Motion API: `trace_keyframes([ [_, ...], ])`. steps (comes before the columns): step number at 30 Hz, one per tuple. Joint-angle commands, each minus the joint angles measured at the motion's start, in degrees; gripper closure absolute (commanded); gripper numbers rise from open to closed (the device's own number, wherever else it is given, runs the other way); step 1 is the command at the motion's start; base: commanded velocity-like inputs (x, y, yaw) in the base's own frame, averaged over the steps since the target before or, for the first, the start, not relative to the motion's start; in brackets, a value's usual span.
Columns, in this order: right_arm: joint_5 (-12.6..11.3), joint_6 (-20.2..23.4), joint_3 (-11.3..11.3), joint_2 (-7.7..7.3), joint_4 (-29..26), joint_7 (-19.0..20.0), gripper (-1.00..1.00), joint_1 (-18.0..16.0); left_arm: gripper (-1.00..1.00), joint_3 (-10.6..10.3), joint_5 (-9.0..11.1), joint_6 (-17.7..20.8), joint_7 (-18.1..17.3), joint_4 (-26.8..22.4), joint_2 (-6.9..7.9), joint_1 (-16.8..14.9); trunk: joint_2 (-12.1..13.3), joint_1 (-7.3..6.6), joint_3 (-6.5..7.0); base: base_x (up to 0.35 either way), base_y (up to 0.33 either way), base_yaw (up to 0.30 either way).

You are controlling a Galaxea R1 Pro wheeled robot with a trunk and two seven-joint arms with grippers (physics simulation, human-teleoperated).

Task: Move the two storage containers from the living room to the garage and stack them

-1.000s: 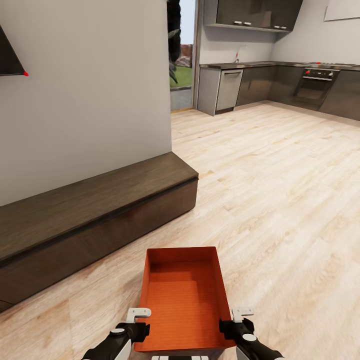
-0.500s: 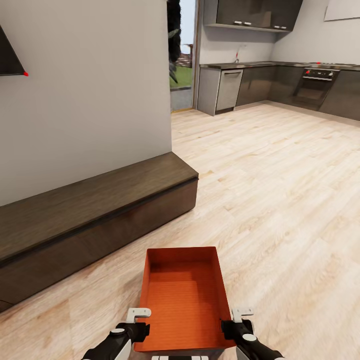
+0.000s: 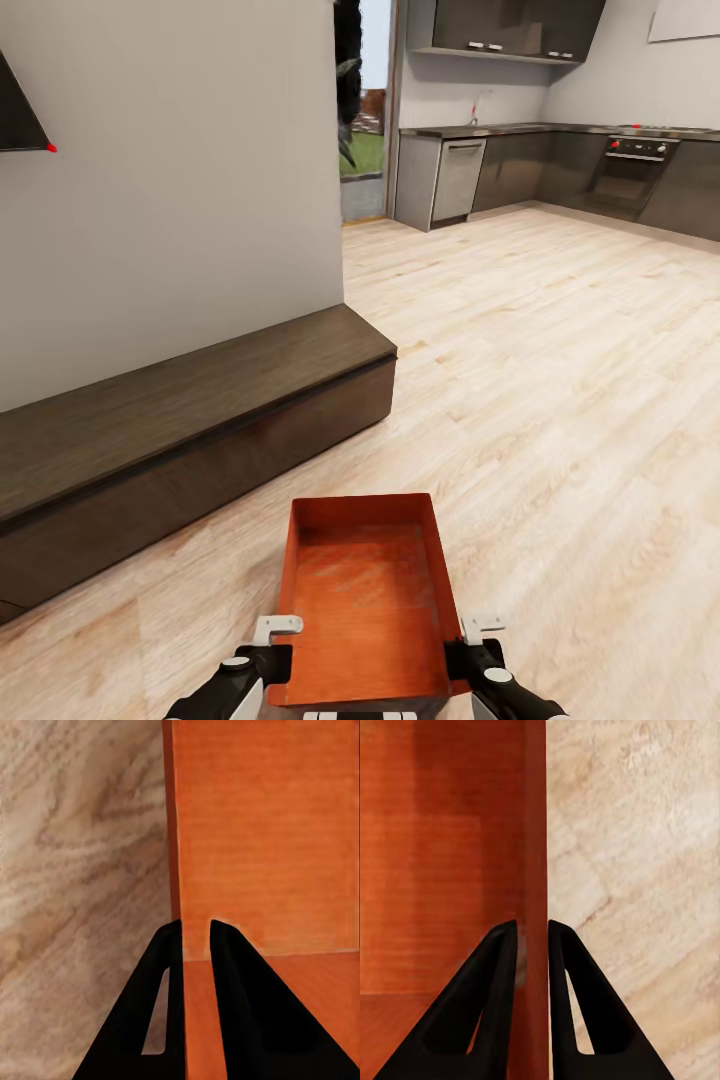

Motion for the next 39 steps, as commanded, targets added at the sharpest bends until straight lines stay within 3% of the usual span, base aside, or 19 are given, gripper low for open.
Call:
trace_keyframes([
  [1,-0.8,-0.4,-0.5,-0.08,0.1,-0.5,1.0,0.0,1.0,0.2,-0.9,0.4,0.5,-0.2,0.01,0.0,0.0,-0.01,-0.04,0.0,0.0,0.0],
  [7,-0.6,-0.9,-0.5,-0.1,-0.4,-0.5,1.0,0.0,1.0,0.3,-1.1,-0.6,0.5,-1.0,-0.07,0.0,0.0,-0.01,-0.04,0.0,0.0,0.0],
  [11,-0.5,-0.8,-0.4,-0.11,-3.0,-0.6,1.0,0.0,1.0,0.3,-1.1,-0.9,0.5,-4.2,0.01,0.0,0.0,-0.01,-0.04,0.0,0.0,0.0],
  [12,-0.4,-0.4,-0.3,-1.18,-10.4,-0.8,1.0,0.0,1.0,0.1,-1.2,0.5,0.1,-12.9,-0.37,0.0,0.0,-0.01,-0.04,0.0,0.0,0.0],
  [18,-0.4,-0.3,-0.3,-1.46,-12.0,-0.8,1.0,0.0,1.0,0.0,-1.3,1.2,0.0,-14.9,-0.93,0.0,0.0,-0.01,-0.04,0.0,0.0,0.0],
  [21,-0.4,-0.2,-0.4,-3.42,-15.1,-0.7,1.0,0.0,1.0,0.0,-1.3,4.0,0.0,-17.7,-1.15,0.0,0.0,-0.01,-0.04,0.0,0.0,0.0],
  [26,-0.5,-0.2,-0.4,-4.5,-16.0,-0.7,1.0,0.0,1.0,0.0,-1.3,4.7,0.0,-18.8,-1.25,0.0,0.0,-0.01,-0.04,0.0,0.0,0.0],
  [39,-0.4,-0.2,-0.4,-4.58,-16.1,-0.7,1.0,0.0,1.0,0.0,-1.3,4.8,0.0,-18.8,-1.4,0.0,0.0,-0.01,-0.04,0.0,0.0,0.0],
])
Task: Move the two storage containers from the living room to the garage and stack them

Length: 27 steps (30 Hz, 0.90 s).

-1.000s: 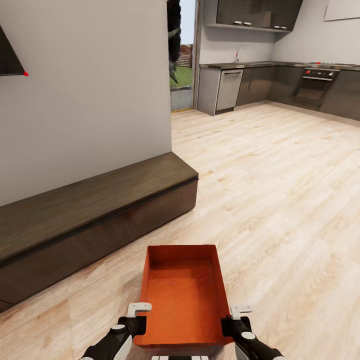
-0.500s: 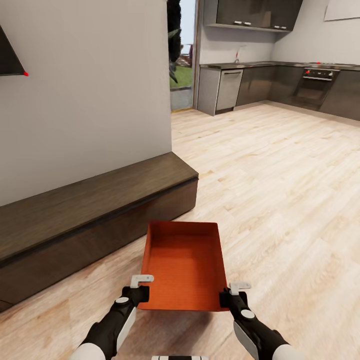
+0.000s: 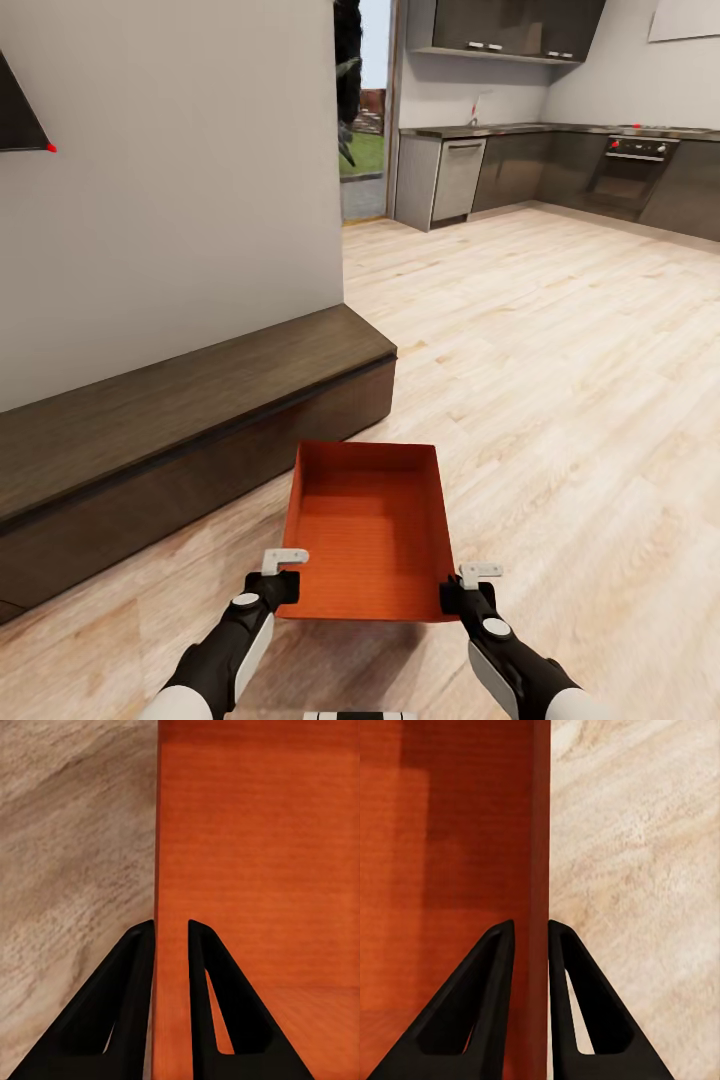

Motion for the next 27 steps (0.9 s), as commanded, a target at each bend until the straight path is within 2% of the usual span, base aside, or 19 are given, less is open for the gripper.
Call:
trace_keyframes([
  [1,0.2,-0.9,0.6,-1.01,-0.3,1.2,1.0,0.0,1.0,0.2,0.7,0.3,-1.7,0.0,0.09,0.0,0.0,-0.01,-0.04,0.0,0.0,0.0],
  [15,0.2,-0.8,0.6,-1.01,-0.2,1.5,1.0,0.0,1.0,0.3,0.8,0.3,-1.7,0.2,0.21,0.0,0.0,-0.01,-0.04,0.0,0.0,0.0],
  [19,0.2,1.3,0.6,-1.0,-0.3,1.4,1.0,0.0,1.0,0.3,0.8,0.3,-1.7,0.3,0.21,0.0,0.0,-0.01,-0.04,0.0,0.0,0.0],
  [27,0.3,1.6,0.6,-0.93,-0.4,1.4,1.0,0.0,1.0,0.4,0.9,0.3,-1.7,0.7,0.23,0.0,0.0,-0.01,-0.04,0.0,0.0,0.0],
])
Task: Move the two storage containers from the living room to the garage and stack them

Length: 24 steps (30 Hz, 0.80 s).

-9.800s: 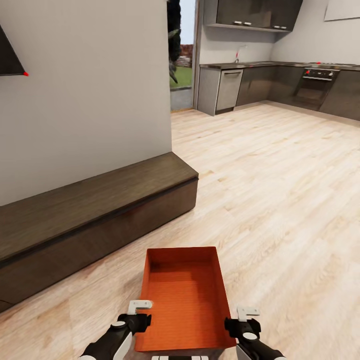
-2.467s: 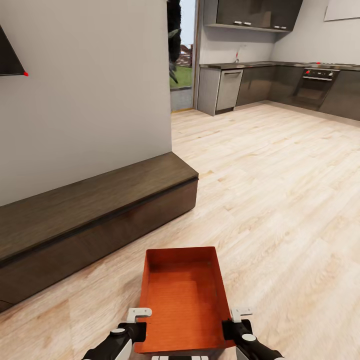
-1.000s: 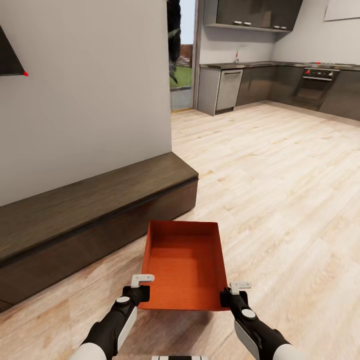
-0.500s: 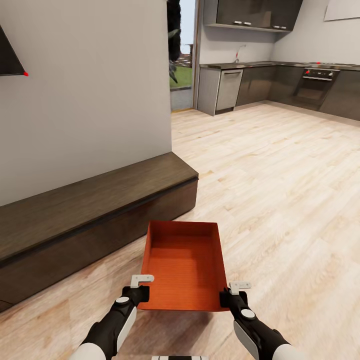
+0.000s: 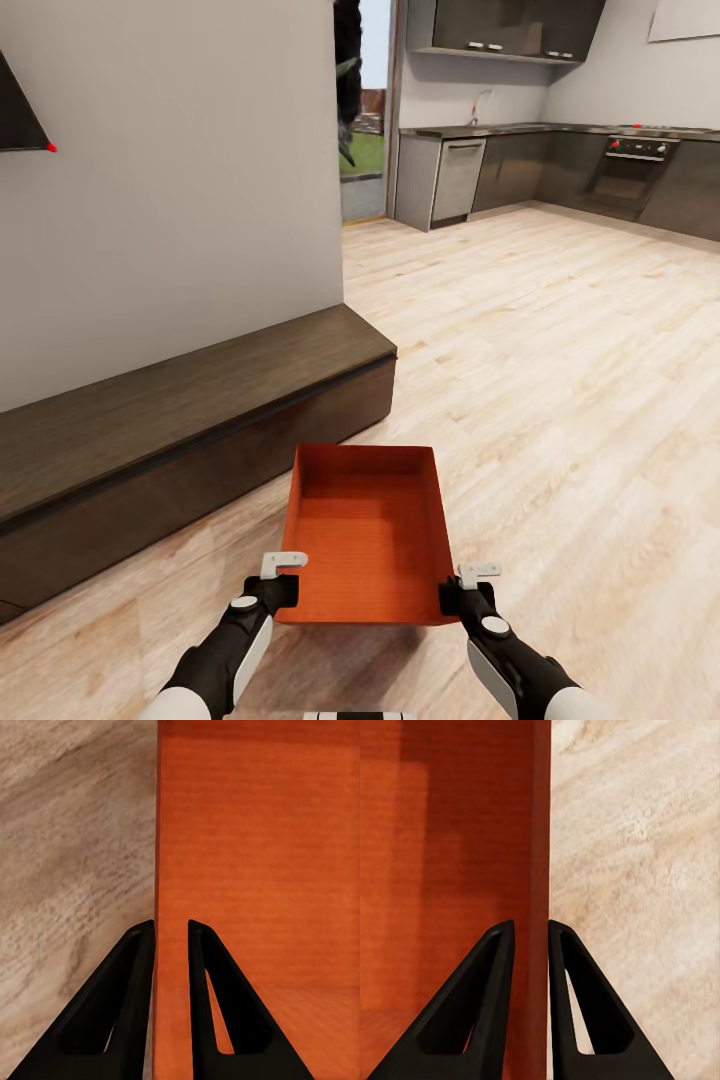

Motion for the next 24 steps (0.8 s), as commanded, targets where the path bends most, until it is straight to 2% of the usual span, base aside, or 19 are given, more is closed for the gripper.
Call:
trace_keyframes([
  [1,-1.1,-0.2,1.1,-1.04,0.0,1.4,1.0,0.0,1.0,0.0,0.3,0.3,-1.4,-0.3,0.06,-0.1,0.0,-0.01,-0.04,0.0,0.0,0.0],
  [24,-1.2,0.1,1.1,-1.13,0.0,1.4,1.0,0.0,1.0,0.0,0.3,0.3,-1.7,-0.4,0.14,-0.1,0.0,-0.01,-0.04,0.0,0.0,0.0],
])
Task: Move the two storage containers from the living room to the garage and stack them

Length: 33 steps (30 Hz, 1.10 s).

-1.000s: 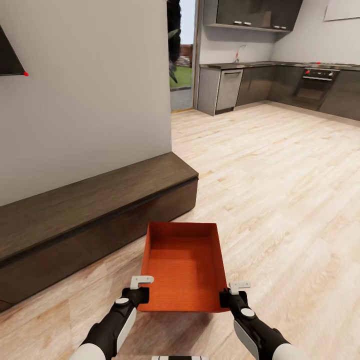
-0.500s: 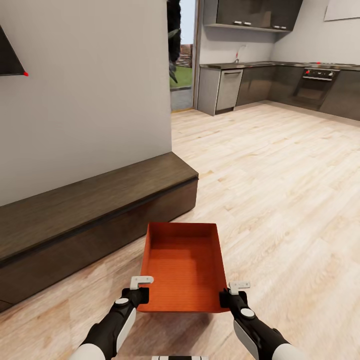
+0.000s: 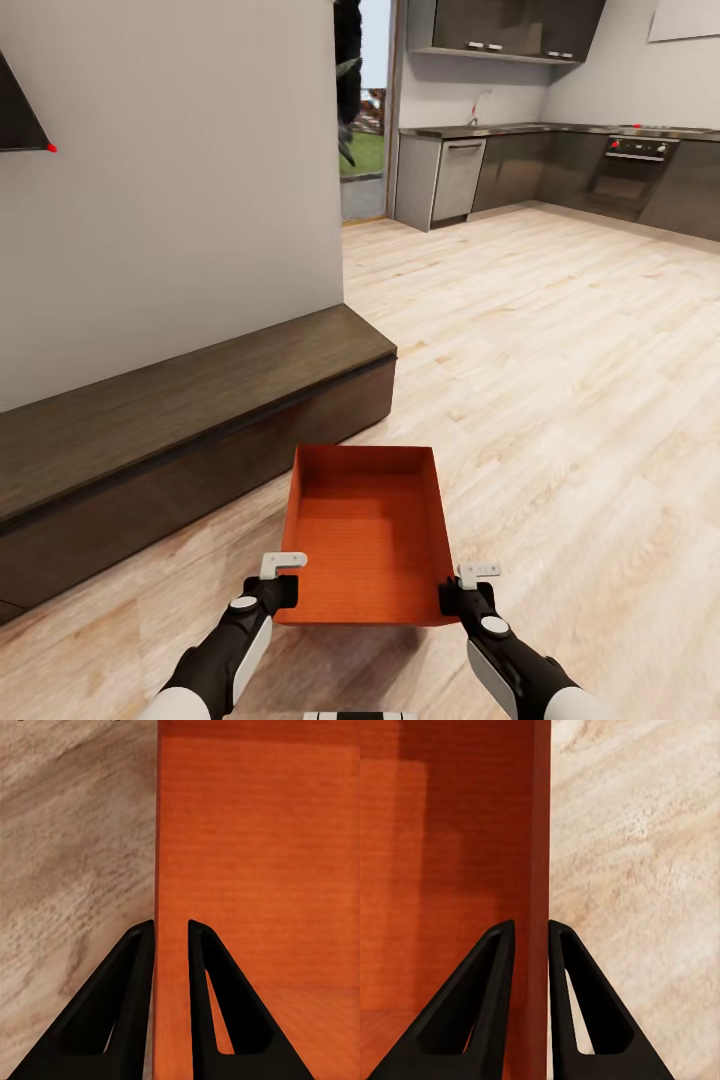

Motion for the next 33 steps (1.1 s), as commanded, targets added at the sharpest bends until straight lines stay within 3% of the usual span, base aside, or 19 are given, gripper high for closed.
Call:
trace_keyframes([
  [1,-1.3,-0.1,1.1,-1.21,0.1,1.5,1.0,0.0,1.0,0.0,0.3,0.4,-1.6,-0.6,0.06,0.0,0.0,-0.01,-0.05,0.0,0.0,0.0],
  [12,-1.3,0.0,1.1,-1.21,0.1,1.4,1.0,0.0,1.0,0.0,0.2,3.7,-1.3,-0.8,-0.26,0.0,0.0,-0.01,-0.05,0.0,0.0,0.0],
  [20,-1.3,0.0,1.2,-1.2,0.1,1.4,1.0,0.0,1.0,0.0,0.2,4.1,-1.3,-0.8,-0.2,0.0,0.0,-0.01,-0.05,0.0,0.0,0.0],
  [33,-1.3,0.0,1.2,-1.21,0.1,1.5,1.0,0.0,1.0,0.0,0.3,4.2,-1.4,-0.9,-0.27,0.0,5.2,-2.87,2.29,0.0,0.0,0.0],
])
